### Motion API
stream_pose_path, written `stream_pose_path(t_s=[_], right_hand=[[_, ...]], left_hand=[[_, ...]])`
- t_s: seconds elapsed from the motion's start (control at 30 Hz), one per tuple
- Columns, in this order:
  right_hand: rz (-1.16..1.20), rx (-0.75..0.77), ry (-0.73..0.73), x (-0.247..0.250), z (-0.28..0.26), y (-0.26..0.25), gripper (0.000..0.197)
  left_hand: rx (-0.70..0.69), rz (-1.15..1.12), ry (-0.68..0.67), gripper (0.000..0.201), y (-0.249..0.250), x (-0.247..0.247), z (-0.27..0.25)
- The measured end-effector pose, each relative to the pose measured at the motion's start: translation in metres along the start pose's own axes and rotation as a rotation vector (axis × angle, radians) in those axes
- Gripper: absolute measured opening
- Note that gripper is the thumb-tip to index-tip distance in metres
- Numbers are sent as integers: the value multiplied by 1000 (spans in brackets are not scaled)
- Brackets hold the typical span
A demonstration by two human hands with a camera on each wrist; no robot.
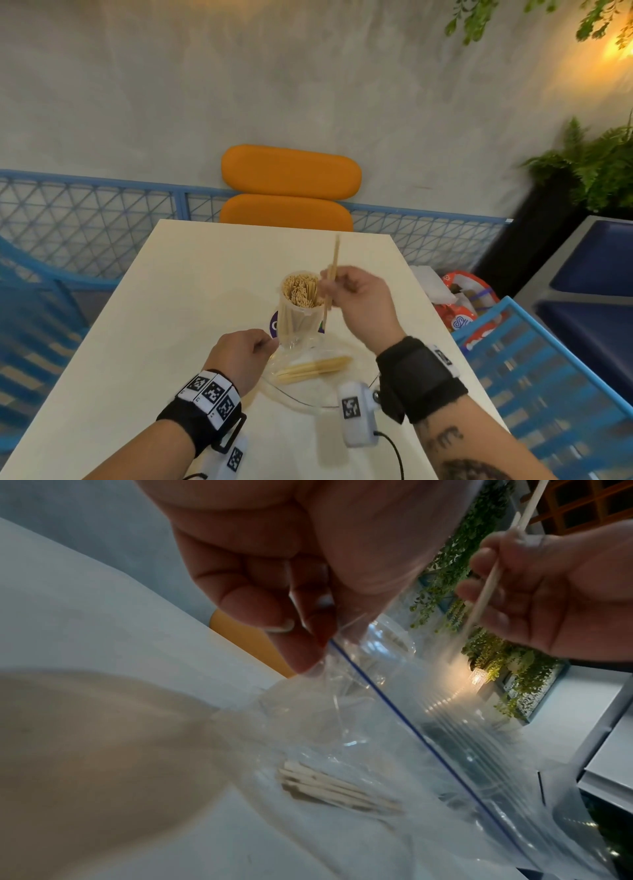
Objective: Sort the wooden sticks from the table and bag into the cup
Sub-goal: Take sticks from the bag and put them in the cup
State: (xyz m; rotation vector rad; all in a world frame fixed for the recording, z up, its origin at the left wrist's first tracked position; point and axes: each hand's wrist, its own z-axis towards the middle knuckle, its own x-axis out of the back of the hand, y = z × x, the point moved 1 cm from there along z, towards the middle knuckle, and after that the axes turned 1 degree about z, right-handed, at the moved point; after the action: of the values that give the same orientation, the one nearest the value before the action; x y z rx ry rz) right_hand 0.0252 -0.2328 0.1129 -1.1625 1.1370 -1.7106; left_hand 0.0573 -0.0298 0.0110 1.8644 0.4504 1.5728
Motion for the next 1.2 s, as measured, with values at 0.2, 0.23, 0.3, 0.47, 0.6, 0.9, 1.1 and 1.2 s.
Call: stream_pose_path(t_s=[0.2, 0.23, 0.3, 0.47, 0.6, 0.9, 1.1, 1.2], right_hand=[[213, 7, 227, -8, 48, -17, 12], [172, 7, 245, -12, 53, -12, 13], [78, -2, 273, -19, 59, 0, 15], [-112, -57, 259, -32, 53, 25, 9], [-270, -120, 209, -40, 46, 50, 19], [-185, -222, 280, -40, 47, 57, 20], [-396, -357, 139, -45, 46, 58, 35], [-370, -365, 167, -46, 42, 65, 35]], left_hand=[[-1, -29, 8, 28, -1, -1, 1], [2, -30, 10, 28, -1, -1, 0], [6, -39, 11, 29, -2, -2, 0], [-6, -26, 20, 28, -5, -4, 0], [8, -34, 17, 28, -5, -4, 2], [23, -37, 8, 27, -6, -7, 4], [19, -35, 3, 27, -5, -7, 4], [24, -47, 8, 28, -5, -7, 5]])
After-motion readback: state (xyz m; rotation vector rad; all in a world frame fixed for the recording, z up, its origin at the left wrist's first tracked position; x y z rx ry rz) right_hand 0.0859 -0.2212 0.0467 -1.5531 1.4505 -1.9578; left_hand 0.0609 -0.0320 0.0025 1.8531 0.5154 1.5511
